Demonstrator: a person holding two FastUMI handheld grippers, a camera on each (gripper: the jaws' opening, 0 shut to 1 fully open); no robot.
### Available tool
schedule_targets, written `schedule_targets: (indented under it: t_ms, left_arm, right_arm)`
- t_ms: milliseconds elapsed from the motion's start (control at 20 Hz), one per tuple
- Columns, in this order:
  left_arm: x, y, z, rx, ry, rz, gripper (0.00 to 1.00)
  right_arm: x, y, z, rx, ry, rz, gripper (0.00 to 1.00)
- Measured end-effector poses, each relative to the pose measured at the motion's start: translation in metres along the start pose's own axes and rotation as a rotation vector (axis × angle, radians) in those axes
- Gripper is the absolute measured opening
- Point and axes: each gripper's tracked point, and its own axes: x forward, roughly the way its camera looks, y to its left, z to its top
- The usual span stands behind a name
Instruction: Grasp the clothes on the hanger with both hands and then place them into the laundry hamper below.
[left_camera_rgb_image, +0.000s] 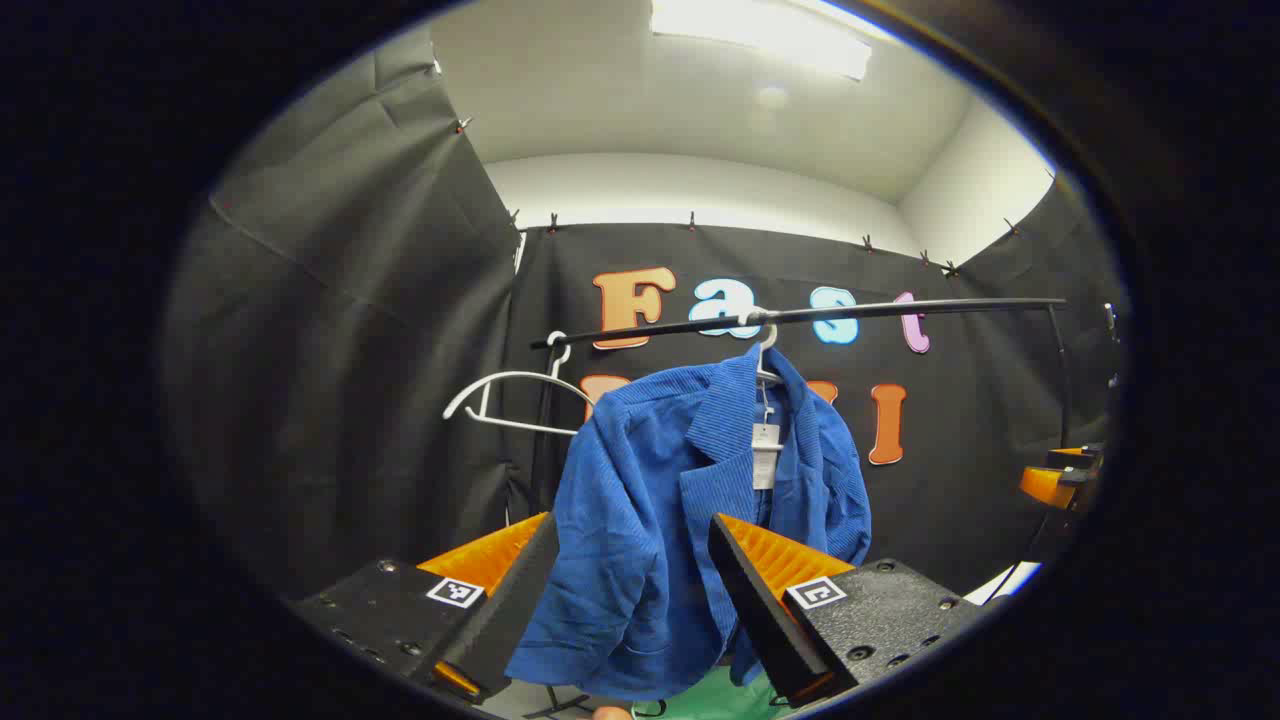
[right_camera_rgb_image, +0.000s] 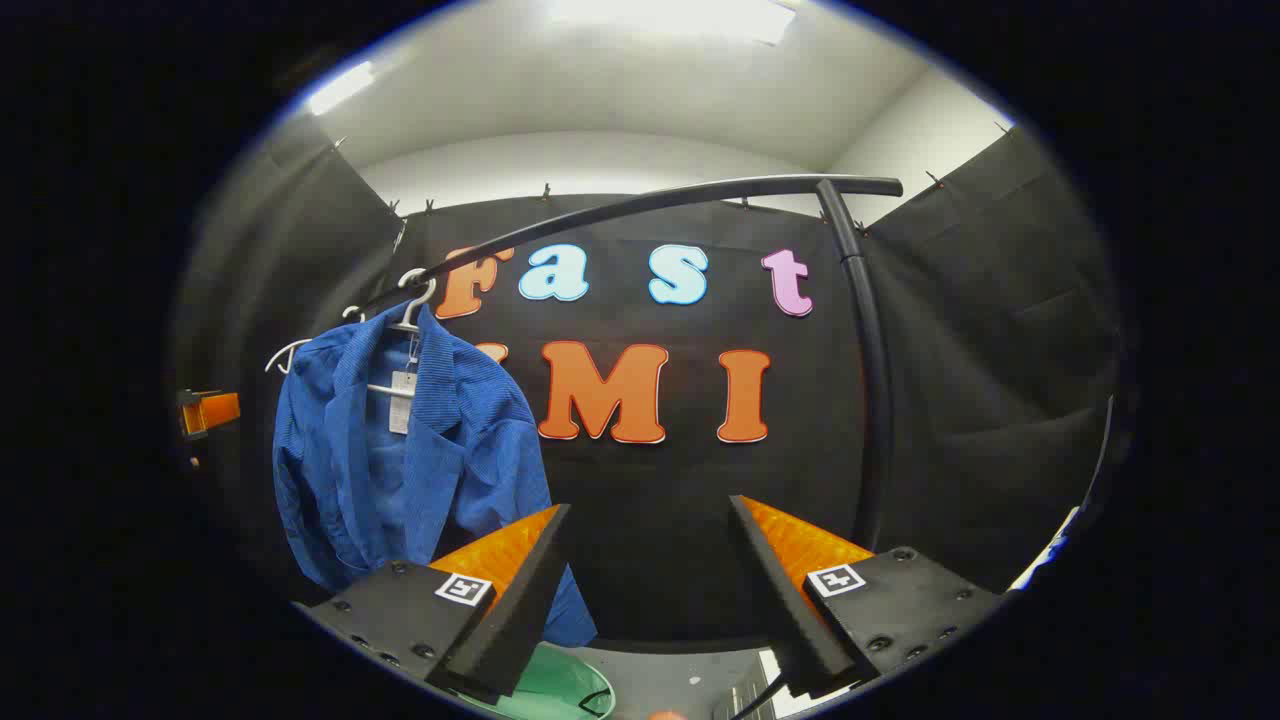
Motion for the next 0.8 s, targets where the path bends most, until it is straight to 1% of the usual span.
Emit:
schedule_targets:
  t_ms: [50,100,150,200,250,300,350,400,500,550,600,650,700,800]
  left_arm:
    - [0.002,-0.003,-0.002,-0.003,0.008,-0.009,0.95]
    - [0.002,-0.005,-0.004,-0.006,0.012,-0.012,0.95]
    - [0.003,-0.005,-0.004,-0.01,0.013,-0.013,0.92]
    - [0.004,-0.006,-0.005,-0.015,0.015,-0.011,0.92]
    - [0.005,-0.006,-0.006,-0.02,0.017,-0.011,0.95]
    - [0.005,-0.007,-0.007,-0.024,0.02,-0.012,0.95]
    - [0.005,-0.008,-0.008,-0.027,0.022,-0.012,0.95]
    - [0.005,-0.008,-0.008,-0.027,0.024,-0.011,0.92]
    - [0.005,-0.006,-0.009,-0.024,0.025,-0.006,0.92]
    - [0.004,-0.007,-0.008,-0.022,0.025,-0.004,0.95]
    - [0.004,-0.007,-0.008,-0.019,0.024,-0.001,0.95]
    - [0.004,-0.005,-0.007,-0.016,0.023,0.002,0.92]
    - [0.005,-0.004,-0.007,-0.013,0.023,0.004,0.95]
    - [0.004,-0.004,-0.007,-0.006,0.027,0.007,0.95]
  right_arm:
    - [0.0,-0.001,0.0,-0.001,0.0,-0.004,0.93]
    - [-0.001,-0.001,0.0,0.0,-0.002,-0.005,0.93]
    - [-0.001,0.0,0.001,0.001,-0.004,-0.004,0.94]
    - [-0.003,-0.001,0.003,0.001,-0.009,-0.005,0.99]
    - [-0.003,-0.002,0.003,0.0,-0.011,-0.005,0.99]
    - [-0.004,-0.002,0.003,0.001,-0.012,-0.007,0.99]
    - [-0.004,-0.002,0.003,0.002,-0.012,-0.006,0.99]
    - [-0.004,0.0,0.002,0.004,-0.011,-0.002,0.99]
    - [-0.003,0.001,0.001,0.005,-0.007,0.004,0.99]
    - [-0.002,0.001,0.0,0.004,-0.006,0.003,0.99]
    - [-0.001,-0.001,-0.002,0.004,-0.003,0.0,1.0]
    - [-0.001,-0.002,-0.003,0.009,0.001,0.0,1.0]
    - [0.001,0.0,-0.005,0.016,0.007,0.002,1.0]
    - [0.004,0.002,-0.009,0.033,0.02,0.009,1.0]
